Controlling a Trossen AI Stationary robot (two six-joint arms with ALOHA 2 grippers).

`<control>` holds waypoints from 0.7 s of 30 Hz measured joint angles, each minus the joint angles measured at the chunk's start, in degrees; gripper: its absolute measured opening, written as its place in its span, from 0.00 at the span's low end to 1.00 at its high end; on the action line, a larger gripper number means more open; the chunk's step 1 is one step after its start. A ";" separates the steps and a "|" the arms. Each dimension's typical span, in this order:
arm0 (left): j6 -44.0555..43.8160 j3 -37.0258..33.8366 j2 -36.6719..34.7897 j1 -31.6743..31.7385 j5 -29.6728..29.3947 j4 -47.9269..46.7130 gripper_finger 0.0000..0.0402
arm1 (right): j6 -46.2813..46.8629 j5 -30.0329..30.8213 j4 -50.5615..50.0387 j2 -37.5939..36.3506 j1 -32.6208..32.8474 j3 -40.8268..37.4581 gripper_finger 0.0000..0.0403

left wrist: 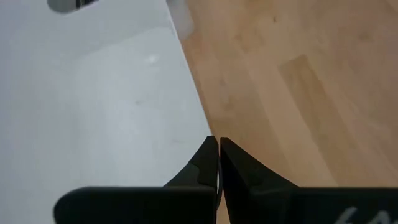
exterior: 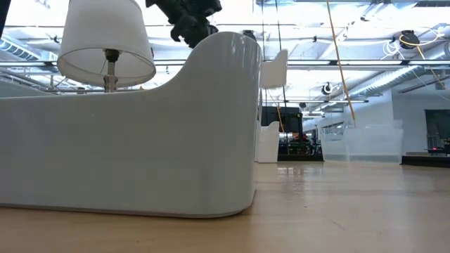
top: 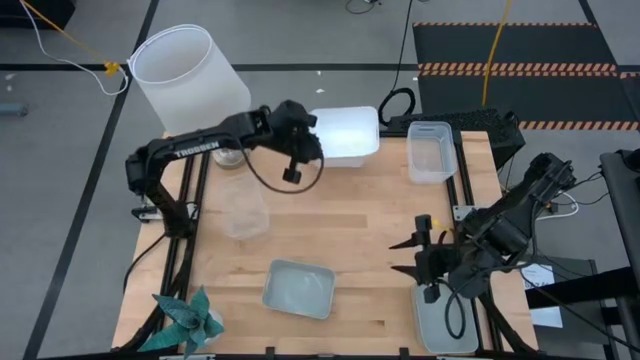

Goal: Stack baskets by color
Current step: Stack the bottom white bin on the white bins

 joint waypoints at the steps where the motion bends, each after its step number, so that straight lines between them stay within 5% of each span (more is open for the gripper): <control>1: 0.33 0.01 -0.04 1.03 1.46 0.59 0.01 | -0.35 0.77 -0.02 0.00 -0.02 -0.49 0.49; 12: 2.48 0.03 2.52 7.59 5.45 0.58 0.02 | -4.27 13.89 0.06 -0.87 -0.11 -6.99 0.49; 21: 4.50 0.00 5.99 10.50 8.21 1.76 0.01 | -4.84 15.51 2.51 -7.72 -1.49 -13.55 0.49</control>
